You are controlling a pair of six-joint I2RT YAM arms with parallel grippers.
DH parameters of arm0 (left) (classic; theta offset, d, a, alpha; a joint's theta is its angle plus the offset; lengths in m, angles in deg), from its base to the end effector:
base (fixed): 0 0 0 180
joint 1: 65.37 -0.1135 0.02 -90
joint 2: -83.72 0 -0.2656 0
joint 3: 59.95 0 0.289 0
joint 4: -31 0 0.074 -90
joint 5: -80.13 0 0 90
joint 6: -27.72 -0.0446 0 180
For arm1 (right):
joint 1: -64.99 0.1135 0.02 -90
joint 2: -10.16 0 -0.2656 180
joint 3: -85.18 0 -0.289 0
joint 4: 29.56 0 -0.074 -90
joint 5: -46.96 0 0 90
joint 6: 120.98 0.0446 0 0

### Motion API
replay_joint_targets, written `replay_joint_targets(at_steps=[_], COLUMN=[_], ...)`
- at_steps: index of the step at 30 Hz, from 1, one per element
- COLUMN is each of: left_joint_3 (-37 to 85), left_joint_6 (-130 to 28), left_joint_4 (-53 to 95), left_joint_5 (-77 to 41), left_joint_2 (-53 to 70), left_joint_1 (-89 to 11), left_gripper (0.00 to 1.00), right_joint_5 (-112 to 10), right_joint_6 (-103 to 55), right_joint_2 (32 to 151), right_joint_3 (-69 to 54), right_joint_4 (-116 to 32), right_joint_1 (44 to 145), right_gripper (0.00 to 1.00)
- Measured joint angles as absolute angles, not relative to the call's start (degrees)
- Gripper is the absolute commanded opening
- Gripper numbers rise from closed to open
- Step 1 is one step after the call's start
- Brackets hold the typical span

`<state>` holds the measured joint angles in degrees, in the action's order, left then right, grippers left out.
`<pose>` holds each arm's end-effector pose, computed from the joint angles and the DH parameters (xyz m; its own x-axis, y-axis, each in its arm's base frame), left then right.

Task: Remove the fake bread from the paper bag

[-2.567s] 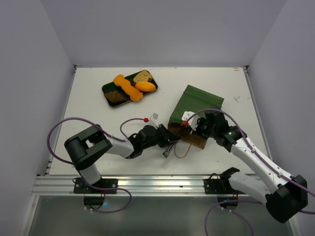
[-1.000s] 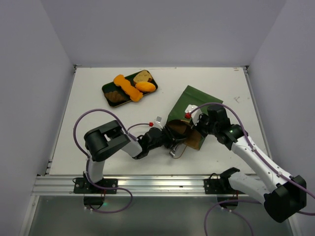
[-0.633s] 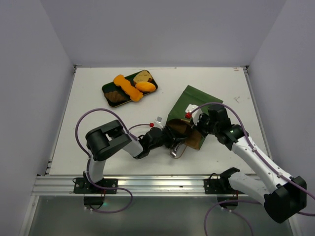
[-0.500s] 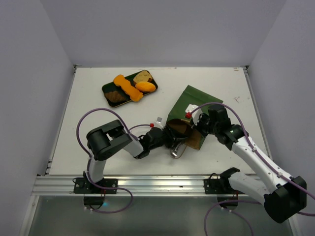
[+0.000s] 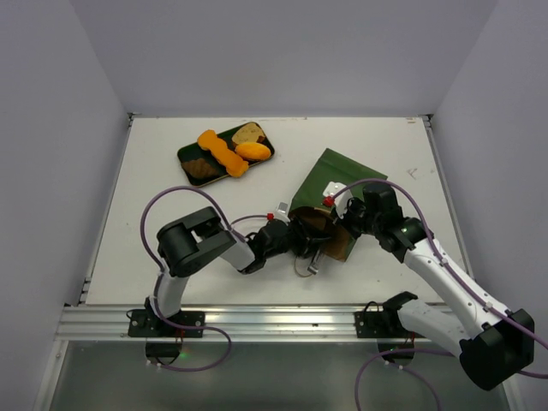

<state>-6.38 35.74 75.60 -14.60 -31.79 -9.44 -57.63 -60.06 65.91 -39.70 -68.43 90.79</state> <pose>0.2117 -0.3196 0.0629 -0.8378 -0.5227 0.1575 -0.2867 0.1757 -0.9418 0.2201 0.1189 0.2553 -0.2107 -0.6243 -0.7522 -0.7994 0.5530 -0.2350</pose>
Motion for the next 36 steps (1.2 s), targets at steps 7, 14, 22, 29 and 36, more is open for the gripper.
replay_joint_targets(at_steps=[7,14,22,29,36], left_joint_3=[-4.2,-3.2,-2.9,-1.1,-0.4], left_joint_6=[35.7,35.7,35.7,35.5,35.2], left_joint_4=[75.4,75.5,76.9,76.8,76.8], left_joint_5=[-15.6,-17.2,-20.0,-22.1,-23.2], left_joint_2=[-33.1,-34.1,-34.8,-36.1,-36.4], left_joint_1=[-9.7,-10.6,-11.7,-12.6,-13.2], left_gripper=[0.47,0.47,0.48,0.45,0.22], right_joint_5=[-57.8,-57.8,-57.9,-58.0,-58.0], right_joint_6=[-60.1,-60.1,-60.1,-60.1,-60.1], right_joint_2=[65.9,65.3,65.3,65.3,65.3], right_joint_3=[-39.8,-40.0,-40.1,-40.1,-40.1], right_joint_4=[-68.4,-68.4,-68.0,-67.9,-67.8], right_joint_1=[90.8,90.5,90.4,90.3,90.2], right_gripper=[0.0,0.0,0.0,0.0,0.0])
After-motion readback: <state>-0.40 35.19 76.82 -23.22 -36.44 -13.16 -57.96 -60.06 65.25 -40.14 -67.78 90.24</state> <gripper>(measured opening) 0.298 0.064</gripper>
